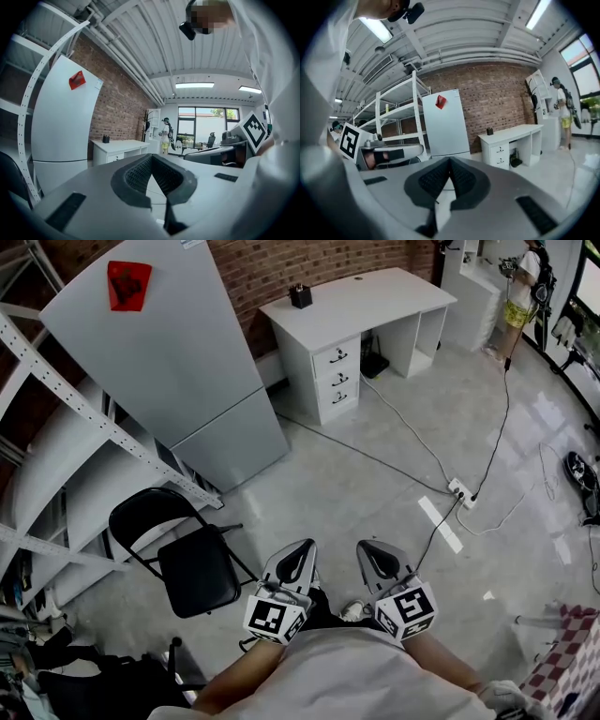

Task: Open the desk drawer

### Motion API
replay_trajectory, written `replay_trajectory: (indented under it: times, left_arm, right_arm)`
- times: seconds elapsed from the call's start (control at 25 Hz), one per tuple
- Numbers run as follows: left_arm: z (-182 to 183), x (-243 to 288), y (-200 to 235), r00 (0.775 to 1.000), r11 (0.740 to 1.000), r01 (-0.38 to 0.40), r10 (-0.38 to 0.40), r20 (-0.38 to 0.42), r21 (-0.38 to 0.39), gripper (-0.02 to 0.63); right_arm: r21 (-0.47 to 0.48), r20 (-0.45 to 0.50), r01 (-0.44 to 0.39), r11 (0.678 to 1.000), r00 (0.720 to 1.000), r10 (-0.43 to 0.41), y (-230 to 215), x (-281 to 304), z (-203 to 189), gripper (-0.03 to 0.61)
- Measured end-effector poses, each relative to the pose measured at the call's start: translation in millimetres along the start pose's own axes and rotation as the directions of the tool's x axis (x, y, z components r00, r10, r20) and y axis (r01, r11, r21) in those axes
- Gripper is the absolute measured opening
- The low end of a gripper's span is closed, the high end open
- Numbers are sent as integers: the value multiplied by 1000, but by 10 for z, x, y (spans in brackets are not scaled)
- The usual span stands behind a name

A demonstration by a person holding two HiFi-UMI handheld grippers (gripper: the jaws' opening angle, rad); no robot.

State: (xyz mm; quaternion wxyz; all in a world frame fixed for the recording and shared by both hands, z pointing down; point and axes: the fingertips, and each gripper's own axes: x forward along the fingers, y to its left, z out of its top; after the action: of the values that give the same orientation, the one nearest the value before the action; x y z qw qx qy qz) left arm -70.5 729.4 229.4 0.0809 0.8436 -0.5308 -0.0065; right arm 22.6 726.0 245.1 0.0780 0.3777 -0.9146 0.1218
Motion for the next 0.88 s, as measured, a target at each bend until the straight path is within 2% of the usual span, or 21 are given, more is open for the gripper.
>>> replay_trajectory:
  times: [0.2, 0.32, 0.48, 0.6, 0.88]
  left_arm:
    - [-90, 366, 241, 1000, 999, 23, -24, -11, -27, 5]
    - [-100, 748, 535, 999, 998, 45, -45, -7, -48, 6]
    - [3, 1245, 952, 997, 996, 77, -77, 2, -35, 6]
    - [89, 1582, 1296, 996, 994, 88, -87, 9, -61, 5]
    - [206, 1972, 1949, 994, 993, 109, -108, 23, -52, 5]
  right_arm:
    - [3, -38, 15, 1000, 999, -14, -233, 333, -29, 15]
    - [-14, -51, 31, 999, 998, -32, -460, 719, 71, 15]
    - [-31, -71, 45, 999, 996, -47, -737, 1266, 267, 15]
    - [-34, -71, 73, 997, 995, -75, -952, 1702, 437, 15]
    - [-69, -73, 101, 992, 992, -106, -1126, 2435, 680, 15]
